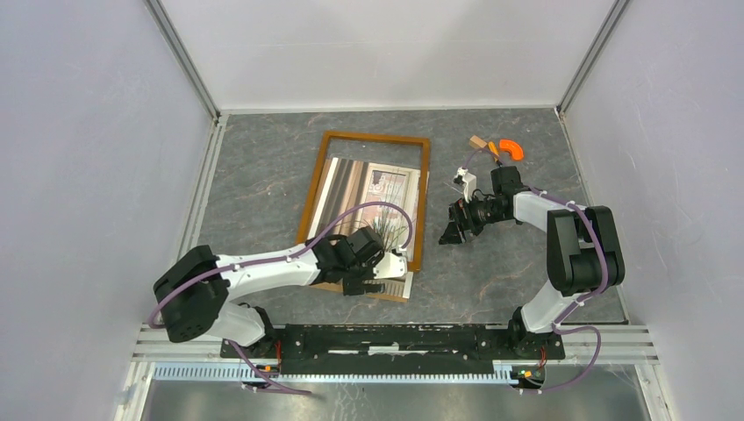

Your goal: Take the photo out of the frame

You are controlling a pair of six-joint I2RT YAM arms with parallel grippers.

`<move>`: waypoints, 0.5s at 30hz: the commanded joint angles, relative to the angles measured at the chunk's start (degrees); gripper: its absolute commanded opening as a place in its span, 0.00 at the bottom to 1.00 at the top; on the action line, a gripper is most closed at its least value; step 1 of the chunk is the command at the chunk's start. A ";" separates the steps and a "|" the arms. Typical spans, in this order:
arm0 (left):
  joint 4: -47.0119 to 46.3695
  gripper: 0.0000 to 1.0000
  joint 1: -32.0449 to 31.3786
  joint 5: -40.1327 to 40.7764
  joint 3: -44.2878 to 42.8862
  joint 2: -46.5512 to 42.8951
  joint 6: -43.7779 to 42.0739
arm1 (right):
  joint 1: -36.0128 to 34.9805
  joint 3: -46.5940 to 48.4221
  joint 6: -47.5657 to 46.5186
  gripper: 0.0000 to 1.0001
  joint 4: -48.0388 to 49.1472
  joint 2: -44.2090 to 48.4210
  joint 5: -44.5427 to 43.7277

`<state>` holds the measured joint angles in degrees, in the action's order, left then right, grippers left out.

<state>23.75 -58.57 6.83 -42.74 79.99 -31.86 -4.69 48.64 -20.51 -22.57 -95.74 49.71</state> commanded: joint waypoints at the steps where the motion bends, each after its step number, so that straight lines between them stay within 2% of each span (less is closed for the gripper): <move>1: -2.30 0.97 0.21 -1.13 -2.31 0.88 0.86 | 0.28 0.32 -1.02 0.98 -2.08 -1.78 -1.99; 7: -2.40 1.00 -0.55 -2.33 -3.01 0.91 2.10 | 0.25 0.31 -1.02 0.98 -2.09 -1.96 -1.66; 15: -4.66 1.00 -3.35 1.93 -2.81 3.35 2.83 | 0.24 0.20 -0.93 0.98 -2.05 -2.08 -1.81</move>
<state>21.93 -60.88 6.92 -43.88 82.19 -31.77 -4.38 48.71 -20.88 -22.68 -96.12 50.54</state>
